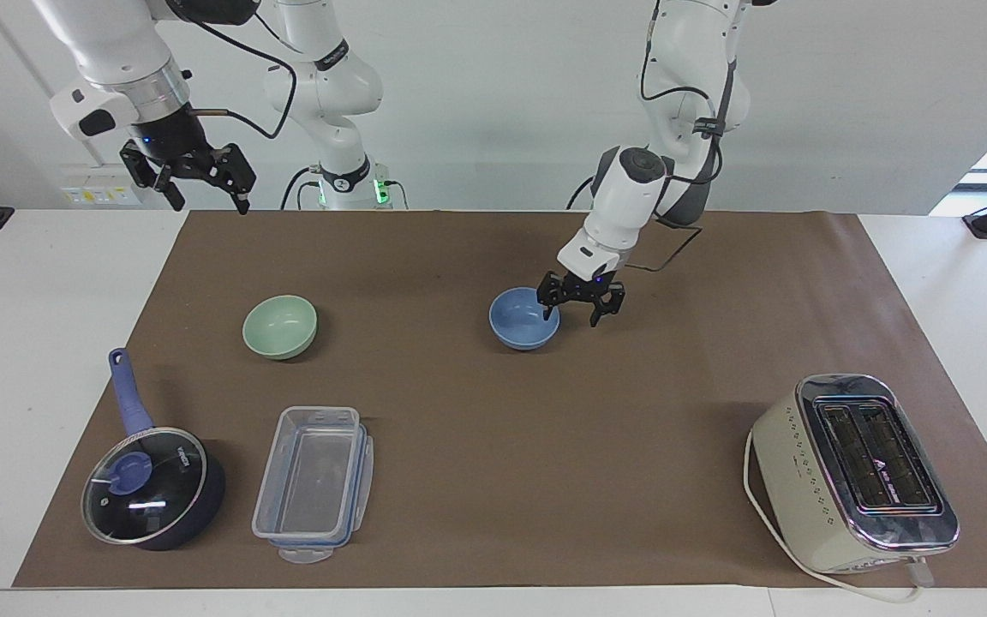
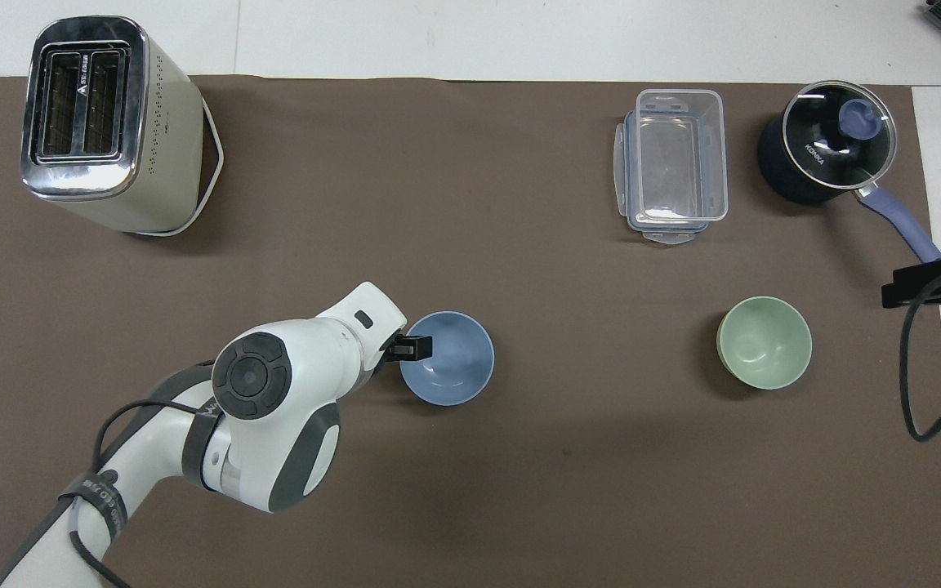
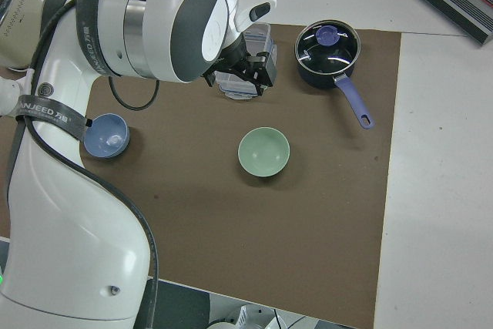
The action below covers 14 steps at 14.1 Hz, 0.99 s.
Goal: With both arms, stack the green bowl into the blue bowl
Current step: 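Release the blue bowl while the right gripper reaches the green bowl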
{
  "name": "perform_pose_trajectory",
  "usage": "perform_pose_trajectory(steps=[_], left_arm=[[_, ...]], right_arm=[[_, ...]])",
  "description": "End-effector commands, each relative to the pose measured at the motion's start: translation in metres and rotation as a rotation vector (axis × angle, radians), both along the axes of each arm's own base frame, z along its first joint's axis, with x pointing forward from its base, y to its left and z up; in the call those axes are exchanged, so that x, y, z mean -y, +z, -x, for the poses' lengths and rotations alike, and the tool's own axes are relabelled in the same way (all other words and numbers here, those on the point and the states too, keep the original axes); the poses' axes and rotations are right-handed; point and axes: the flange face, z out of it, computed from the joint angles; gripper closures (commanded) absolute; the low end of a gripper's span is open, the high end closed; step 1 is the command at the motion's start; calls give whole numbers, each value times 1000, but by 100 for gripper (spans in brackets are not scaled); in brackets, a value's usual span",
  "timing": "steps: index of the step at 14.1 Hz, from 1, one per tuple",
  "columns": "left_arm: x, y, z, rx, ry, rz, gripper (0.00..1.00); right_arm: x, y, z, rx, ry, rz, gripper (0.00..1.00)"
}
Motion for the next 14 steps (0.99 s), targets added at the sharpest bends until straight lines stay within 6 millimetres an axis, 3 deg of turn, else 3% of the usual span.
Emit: perform_pose_trajectory(steps=[1,4,6,8,10,12,14], left_arm=[[-35,40,-9,4,-39,-65,0],[-90,92,-29,-18,-100,-89,0],[-125,133,-46,-32,-137,-105,0],[-158,180,-65,-34,-164,-126,0],[-187,221,-75,10,-196,-157,0],[-215,253,-88,28,-191,-170,0],[-229,269,-100,21,-179,-182,0]], right_arm=[[5,3,5,9,1,-5,0],[9,1,5,10,6,-4,0],[5,-20,-2,21,18,-3,0],[7,-59,-8,18,57,-3,0],[22,-106,-17,8,120,-2,0],[32,-149,-27,-15,133,-5,0],[49,-198,-33,-16,144,-6,0]])
